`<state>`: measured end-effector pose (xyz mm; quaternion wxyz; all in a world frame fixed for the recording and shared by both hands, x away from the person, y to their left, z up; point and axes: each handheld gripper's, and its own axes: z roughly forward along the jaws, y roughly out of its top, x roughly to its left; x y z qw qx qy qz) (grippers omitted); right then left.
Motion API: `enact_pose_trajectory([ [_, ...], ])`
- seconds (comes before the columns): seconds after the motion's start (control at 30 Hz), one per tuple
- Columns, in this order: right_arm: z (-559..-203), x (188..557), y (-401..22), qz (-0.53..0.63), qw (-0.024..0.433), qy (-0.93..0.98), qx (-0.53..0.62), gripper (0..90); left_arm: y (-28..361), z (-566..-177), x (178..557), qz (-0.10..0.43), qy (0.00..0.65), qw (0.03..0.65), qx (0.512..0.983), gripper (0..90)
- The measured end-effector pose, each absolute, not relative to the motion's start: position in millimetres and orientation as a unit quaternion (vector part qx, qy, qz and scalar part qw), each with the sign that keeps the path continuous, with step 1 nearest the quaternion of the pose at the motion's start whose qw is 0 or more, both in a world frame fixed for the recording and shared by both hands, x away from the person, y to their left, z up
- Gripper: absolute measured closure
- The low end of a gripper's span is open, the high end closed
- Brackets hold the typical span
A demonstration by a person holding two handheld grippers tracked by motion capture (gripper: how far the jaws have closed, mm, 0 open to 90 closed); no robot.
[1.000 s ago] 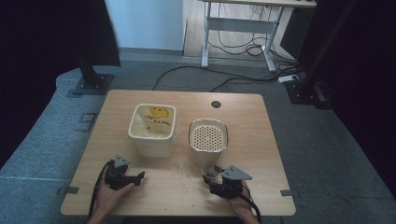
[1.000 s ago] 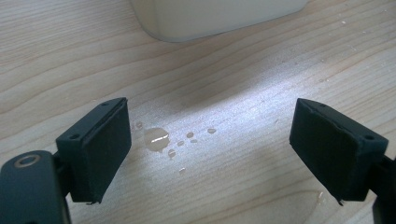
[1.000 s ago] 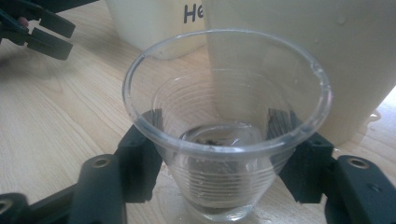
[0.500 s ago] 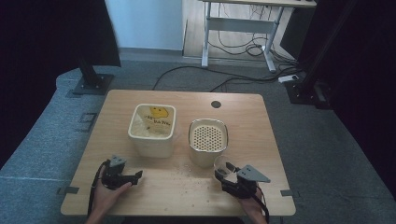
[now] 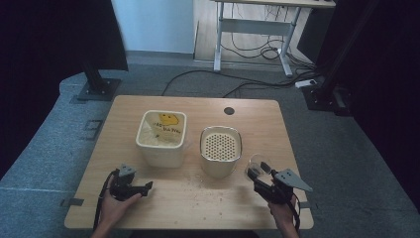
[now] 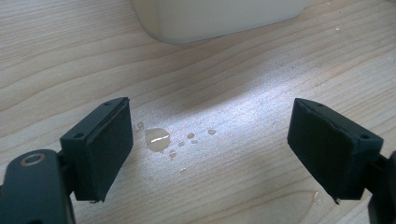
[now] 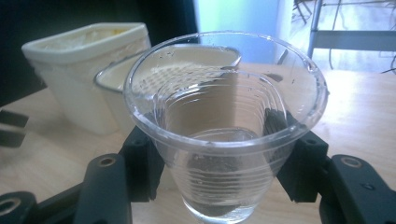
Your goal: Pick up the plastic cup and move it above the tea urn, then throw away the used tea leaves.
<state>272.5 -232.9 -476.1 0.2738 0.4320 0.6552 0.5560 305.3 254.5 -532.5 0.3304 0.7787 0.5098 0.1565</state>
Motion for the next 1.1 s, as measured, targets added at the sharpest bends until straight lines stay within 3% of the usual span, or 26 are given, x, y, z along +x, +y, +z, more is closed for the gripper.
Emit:
enact_pose_trajectory([
  [0.57, -438, 297, -241, 0.535, 0.330, 0.641, 0.441, 41.4, 254, -528, 306, 0.156, 0.502, 0.334, 0.783, 14.5],
  [1.1, -407, 317, -219, 0.488, 0.377, 0.663, 0.425, 41.7, 254, -530, 307, 0.151, 0.499, 0.328, 0.788, 14.5],
])
